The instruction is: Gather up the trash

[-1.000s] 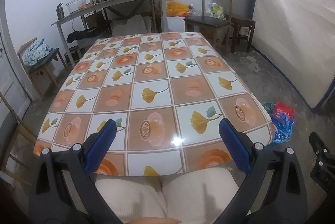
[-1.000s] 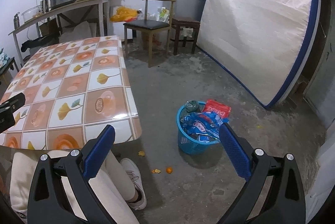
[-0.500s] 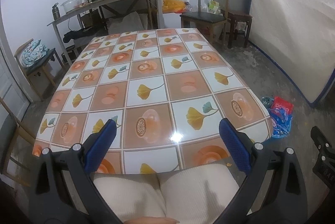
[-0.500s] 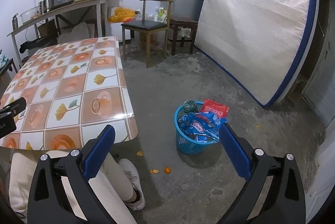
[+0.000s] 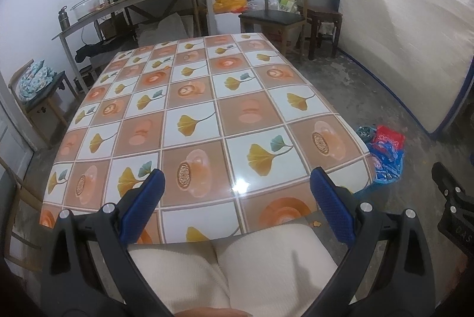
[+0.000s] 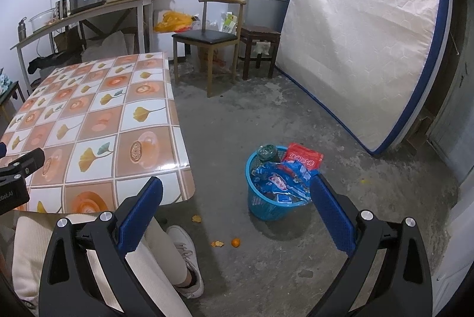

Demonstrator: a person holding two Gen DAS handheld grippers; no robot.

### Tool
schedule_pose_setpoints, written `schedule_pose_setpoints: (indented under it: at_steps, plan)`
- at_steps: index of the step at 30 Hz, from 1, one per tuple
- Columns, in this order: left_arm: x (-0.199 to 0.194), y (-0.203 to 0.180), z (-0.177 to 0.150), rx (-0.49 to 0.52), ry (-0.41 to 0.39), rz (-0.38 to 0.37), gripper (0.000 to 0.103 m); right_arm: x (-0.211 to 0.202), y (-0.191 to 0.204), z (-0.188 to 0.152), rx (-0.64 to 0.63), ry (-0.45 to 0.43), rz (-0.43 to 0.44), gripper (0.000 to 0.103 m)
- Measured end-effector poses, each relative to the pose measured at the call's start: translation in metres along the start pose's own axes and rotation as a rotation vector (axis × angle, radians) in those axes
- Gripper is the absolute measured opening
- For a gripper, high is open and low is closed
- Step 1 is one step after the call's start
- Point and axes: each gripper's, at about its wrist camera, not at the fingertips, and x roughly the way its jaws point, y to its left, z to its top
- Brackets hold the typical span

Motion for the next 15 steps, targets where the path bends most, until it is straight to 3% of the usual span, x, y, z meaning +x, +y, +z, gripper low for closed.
schedule_pose_setpoints:
  at_steps: [15]
  plan:
    - [-0.0005,-0.0013,0.0024,0.003,-0.003,-0.003,0.094,-0.0004,-0.001,0.0007,-0.001,-0.001,0.002,0.097]
